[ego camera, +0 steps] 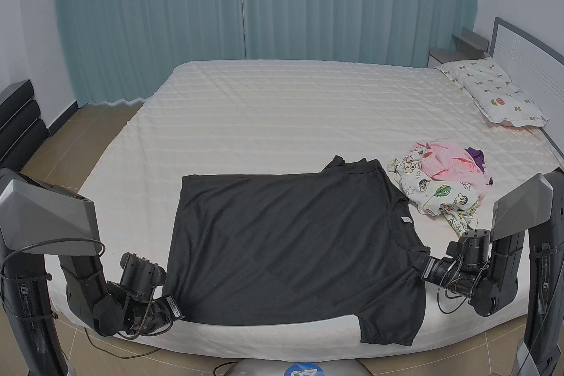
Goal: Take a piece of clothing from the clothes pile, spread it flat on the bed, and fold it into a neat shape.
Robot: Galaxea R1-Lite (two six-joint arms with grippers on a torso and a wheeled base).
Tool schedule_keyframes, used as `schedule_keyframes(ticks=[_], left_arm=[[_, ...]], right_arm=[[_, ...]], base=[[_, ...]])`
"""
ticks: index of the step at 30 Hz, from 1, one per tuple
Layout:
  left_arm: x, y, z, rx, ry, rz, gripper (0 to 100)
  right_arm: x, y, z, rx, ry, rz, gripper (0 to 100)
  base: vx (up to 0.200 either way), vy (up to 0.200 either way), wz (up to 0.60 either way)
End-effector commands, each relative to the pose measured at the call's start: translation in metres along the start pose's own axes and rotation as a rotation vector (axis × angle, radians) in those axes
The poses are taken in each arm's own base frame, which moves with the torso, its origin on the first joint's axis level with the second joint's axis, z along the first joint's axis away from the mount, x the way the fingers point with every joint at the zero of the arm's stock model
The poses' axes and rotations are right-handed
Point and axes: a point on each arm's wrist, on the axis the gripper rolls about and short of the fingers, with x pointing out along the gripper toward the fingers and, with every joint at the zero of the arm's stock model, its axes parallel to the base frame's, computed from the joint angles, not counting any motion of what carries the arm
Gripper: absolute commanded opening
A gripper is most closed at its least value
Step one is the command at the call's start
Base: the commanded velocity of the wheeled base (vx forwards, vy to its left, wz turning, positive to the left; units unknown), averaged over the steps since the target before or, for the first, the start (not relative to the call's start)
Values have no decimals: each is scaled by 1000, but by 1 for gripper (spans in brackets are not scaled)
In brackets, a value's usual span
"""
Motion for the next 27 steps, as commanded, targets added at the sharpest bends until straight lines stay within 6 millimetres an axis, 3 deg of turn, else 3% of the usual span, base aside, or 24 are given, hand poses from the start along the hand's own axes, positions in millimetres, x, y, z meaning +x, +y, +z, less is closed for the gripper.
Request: schedule_keyframes(ticks=[1,5,6,12,18,21,27], left_arm=[[2,0,3,-10,-6,-3,0],[2,0,4,-11,-7,-4,0],[2,0,4,-13,-7,-4,0],[2,0,4,-14,-6,-5,0],[2,0,4,-13,-5,-6,0],[2,0,4,-13,-5,-6,0],[2,0,4,-14,-5,-6,0]], right_arm=[[10,3,8,-10,-16,48,0],[19,3,11,-14,-3,59,0],[22,3,15,-14,-18,67,100],[19,1,14,-10,-8,81,100],[-14,-20,20,37,-5,11,100],[-27,-21,14,39,28,44,100],[-23,-18,0,28,63,74,100]], base=[[0,0,0],[0,0,0],[0,0,0],[0,0,0],[0,0,0],[0,0,0],[0,0,0]])
